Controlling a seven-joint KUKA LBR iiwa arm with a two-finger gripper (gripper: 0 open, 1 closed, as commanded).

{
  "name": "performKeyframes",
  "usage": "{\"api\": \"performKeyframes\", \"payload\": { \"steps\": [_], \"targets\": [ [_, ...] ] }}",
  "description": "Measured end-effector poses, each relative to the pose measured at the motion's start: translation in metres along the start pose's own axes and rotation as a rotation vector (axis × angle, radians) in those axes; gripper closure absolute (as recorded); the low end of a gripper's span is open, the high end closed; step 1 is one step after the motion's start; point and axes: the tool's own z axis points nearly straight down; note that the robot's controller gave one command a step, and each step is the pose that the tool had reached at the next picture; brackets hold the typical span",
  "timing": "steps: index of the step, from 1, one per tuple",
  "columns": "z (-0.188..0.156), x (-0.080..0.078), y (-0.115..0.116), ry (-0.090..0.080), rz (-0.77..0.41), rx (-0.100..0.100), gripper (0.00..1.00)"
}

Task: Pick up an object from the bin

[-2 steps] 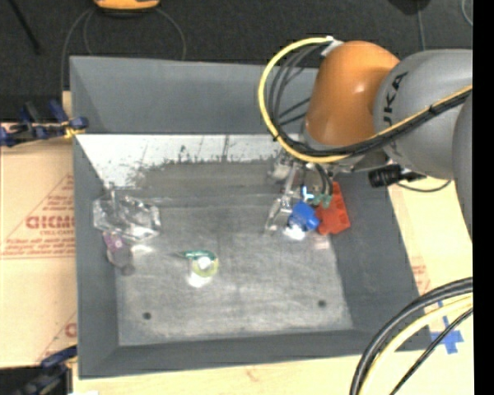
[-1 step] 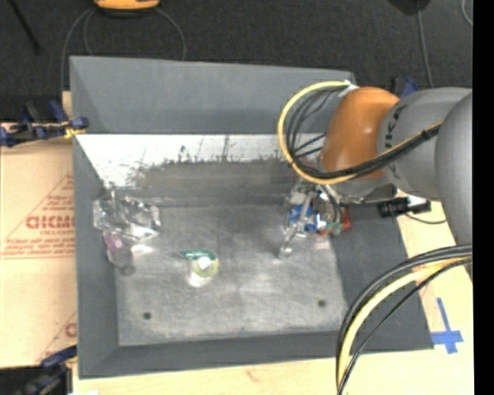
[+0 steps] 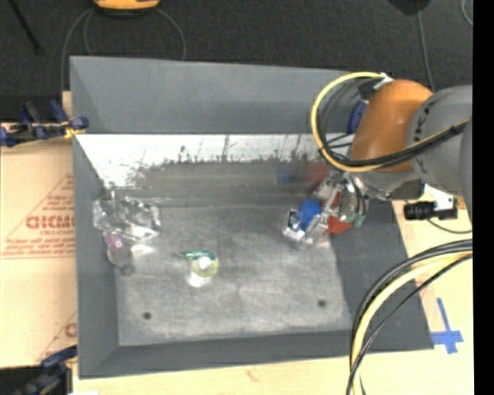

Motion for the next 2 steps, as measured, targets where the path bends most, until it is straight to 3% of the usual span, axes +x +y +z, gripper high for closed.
{"api": "performKeyframes", "payload": {
  "steps": [1,2],
  "targets": [
    [0.0,-0.001,-0.001,-0.002,-0.002,0.004,1.0],
    [-0.174,-0.001,0.021,-0.01,0.055,-0.001,1.0]
  ]
}}
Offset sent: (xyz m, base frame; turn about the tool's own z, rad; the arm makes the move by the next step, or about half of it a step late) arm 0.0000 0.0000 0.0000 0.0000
